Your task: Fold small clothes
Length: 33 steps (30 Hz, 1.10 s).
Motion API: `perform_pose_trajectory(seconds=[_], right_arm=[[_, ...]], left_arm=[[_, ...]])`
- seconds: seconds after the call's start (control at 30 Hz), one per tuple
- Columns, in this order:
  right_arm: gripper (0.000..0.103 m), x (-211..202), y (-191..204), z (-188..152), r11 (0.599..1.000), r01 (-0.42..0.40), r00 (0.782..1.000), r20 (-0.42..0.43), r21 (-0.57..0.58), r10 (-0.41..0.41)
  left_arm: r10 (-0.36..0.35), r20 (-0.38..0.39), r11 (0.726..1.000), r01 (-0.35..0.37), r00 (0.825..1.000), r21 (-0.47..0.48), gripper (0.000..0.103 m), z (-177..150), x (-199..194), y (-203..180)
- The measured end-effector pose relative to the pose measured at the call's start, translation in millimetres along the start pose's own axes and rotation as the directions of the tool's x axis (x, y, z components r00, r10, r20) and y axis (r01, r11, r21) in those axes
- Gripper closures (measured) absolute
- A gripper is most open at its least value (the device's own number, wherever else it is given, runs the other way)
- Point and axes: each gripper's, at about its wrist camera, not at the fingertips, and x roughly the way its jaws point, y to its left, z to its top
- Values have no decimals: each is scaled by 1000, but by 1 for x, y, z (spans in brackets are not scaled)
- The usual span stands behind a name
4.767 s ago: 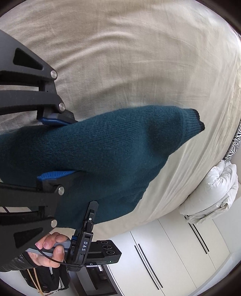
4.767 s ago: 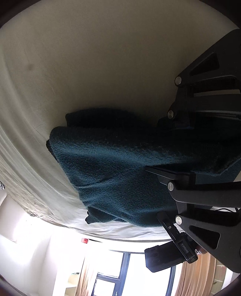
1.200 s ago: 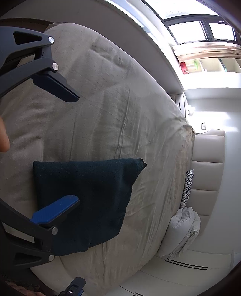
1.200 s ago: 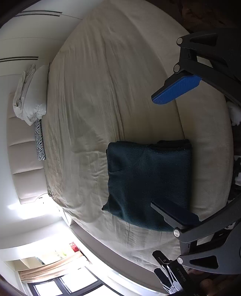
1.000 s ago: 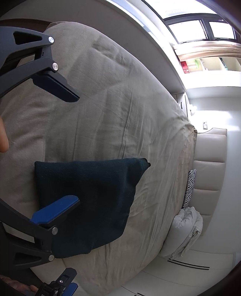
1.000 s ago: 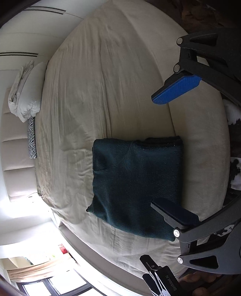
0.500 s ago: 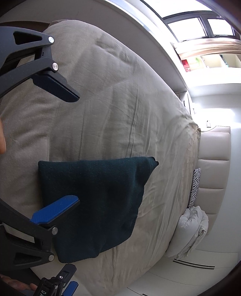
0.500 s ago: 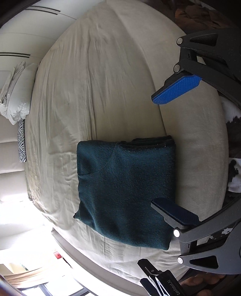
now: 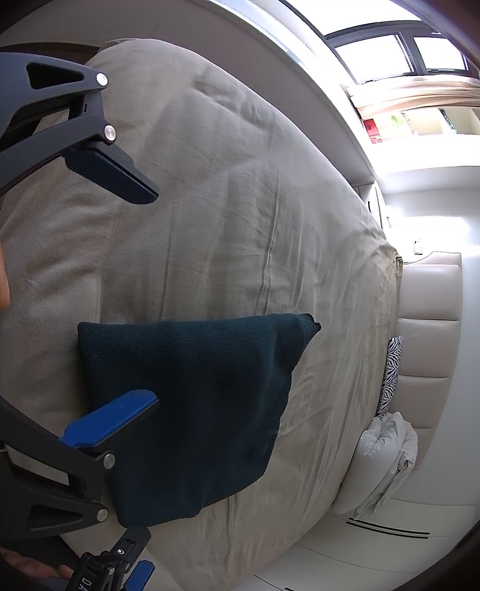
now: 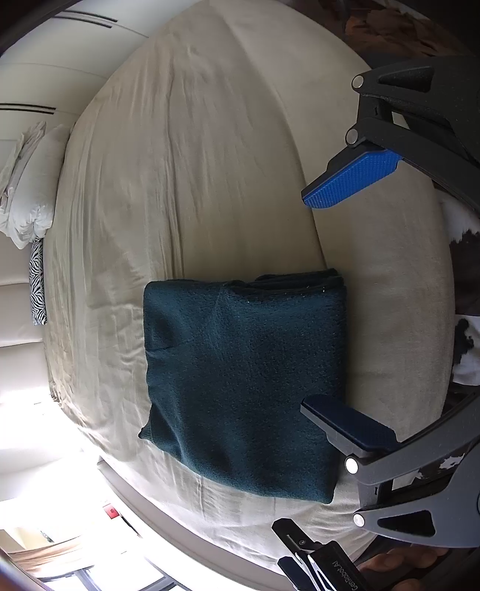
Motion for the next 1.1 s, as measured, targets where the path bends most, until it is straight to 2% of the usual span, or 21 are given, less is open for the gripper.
perform_pose_trajectory(seconds=[1.1], right_arm=[[0, 1, -3, 0, 1000, 3, 1000, -2, 4, -3]], left_arm=[[0, -3, 1000, 0, 1000, 1, 0, -2, 1, -1]])
